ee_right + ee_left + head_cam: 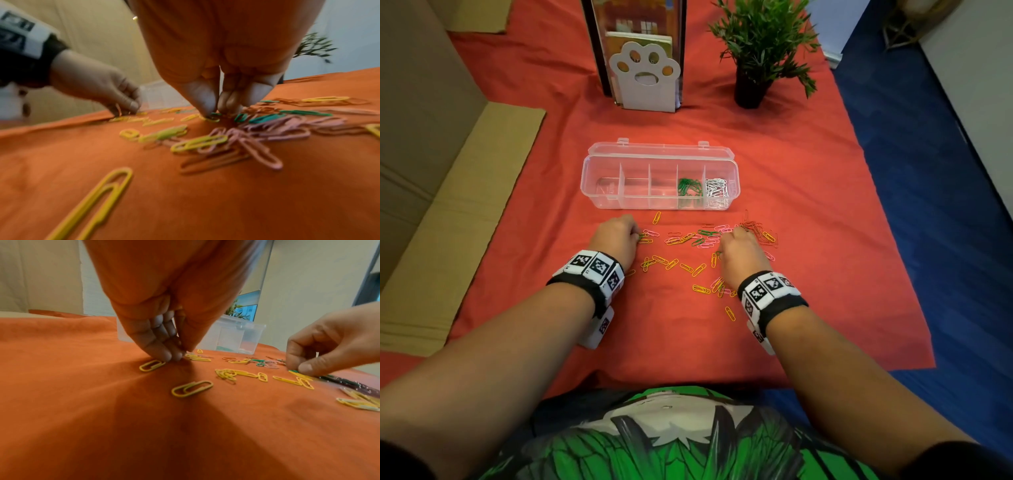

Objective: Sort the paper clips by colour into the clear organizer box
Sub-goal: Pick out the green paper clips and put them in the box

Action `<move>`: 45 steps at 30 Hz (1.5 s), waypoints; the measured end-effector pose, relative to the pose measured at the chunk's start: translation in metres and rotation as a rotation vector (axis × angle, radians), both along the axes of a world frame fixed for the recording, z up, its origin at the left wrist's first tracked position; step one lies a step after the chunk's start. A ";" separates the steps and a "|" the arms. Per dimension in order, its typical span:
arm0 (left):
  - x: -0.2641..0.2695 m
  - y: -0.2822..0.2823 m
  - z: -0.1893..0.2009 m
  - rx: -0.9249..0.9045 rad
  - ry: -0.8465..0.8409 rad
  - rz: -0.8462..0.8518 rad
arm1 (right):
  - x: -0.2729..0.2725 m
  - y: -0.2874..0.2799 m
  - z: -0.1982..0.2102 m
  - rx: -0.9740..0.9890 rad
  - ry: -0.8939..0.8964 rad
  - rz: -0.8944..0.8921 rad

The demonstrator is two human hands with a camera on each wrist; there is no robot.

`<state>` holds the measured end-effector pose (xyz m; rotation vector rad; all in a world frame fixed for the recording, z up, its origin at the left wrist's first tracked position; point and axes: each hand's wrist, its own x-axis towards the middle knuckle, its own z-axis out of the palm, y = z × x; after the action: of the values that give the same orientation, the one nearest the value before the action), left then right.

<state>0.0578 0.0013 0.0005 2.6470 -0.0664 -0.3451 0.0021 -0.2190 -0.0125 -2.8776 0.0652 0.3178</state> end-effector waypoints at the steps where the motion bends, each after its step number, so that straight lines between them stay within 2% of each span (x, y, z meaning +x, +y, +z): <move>1: -0.001 0.000 0.000 -0.029 0.003 0.030 | -0.001 0.003 0.001 -0.034 -0.008 0.030; 5: -0.004 0.001 -0.001 -0.095 0.006 0.055 | -0.003 0.010 0.003 -0.139 0.020 0.103; 7: -0.004 -0.002 -0.001 -0.166 0.059 0.102 | -0.003 0.011 0.004 -0.175 0.013 0.143; 10: -0.006 -0.013 0.007 -0.525 0.295 0.359 | 0.005 0.006 0.005 -0.093 0.060 0.091; 12: -0.007 -0.023 0.015 -0.766 0.431 0.505 | 0.013 -0.002 0.005 0.130 0.127 -0.117; 16: -0.009 -0.036 0.026 -1.070 0.631 0.627 | 0.015 -0.023 0.012 0.900 0.162 -0.618; 19: -0.008 -0.050 0.027 -1.090 0.645 0.610 | 0.005 -0.041 0.025 1.345 0.121 -0.831; 21: -0.008 -0.065 0.026 -0.986 0.581 0.527 | 0.001 -0.051 0.028 1.459 0.092 -0.906; 23: -0.009 -0.077 0.023 -0.711 0.445 0.311 | 0.001 -0.056 0.024 1.390 0.103 -0.925; 24: -0.009 -0.081 0.019 -0.546 0.346 0.178 | 0.002 -0.056 0.022 1.269 0.120 -0.895; 26: -0.009 -0.085 0.013 -0.258 0.157 -0.023 | 0.007 -0.054 0.018 0.859 0.147 -0.714; 28: -0.008 -0.087 0.007 -0.077 0.034 -0.143 | 0.009 -0.046 0.017 0.451 0.116 -0.470; 30: -0.008 -0.089 0.002 0.009 -0.008 -0.234 | 0.010 -0.037 0.014 0.274 0.084 -0.319; 35: -0.010 -0.089 -0.005 0.060 -0.011 -0.322 | 0.014 -0.024 0.002 0.085 0.006 -0.099; 40: -0.010 -0.085 -0.007 0.100 -0.009 -0.353 | 0.013 -0.020 -0.004 -0.023 0.034 -0.027; 42: -0.010 -0.081 -0.011 0.101 0.002 -0.356 | 0.014 -0.021 -0.005 0.041 0.053 -0.045; 45: -0.011 -0.074 -0.015 0.039 0.022 -0.296 | 0.020 -0.028 -0.001 0.341 0.122 -0.215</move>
<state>0.0469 -0.0728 -0.0141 2.6719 -0.4513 -0.4765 0.0218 -0.2471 -0.0135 -2.4849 0.3085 0.4178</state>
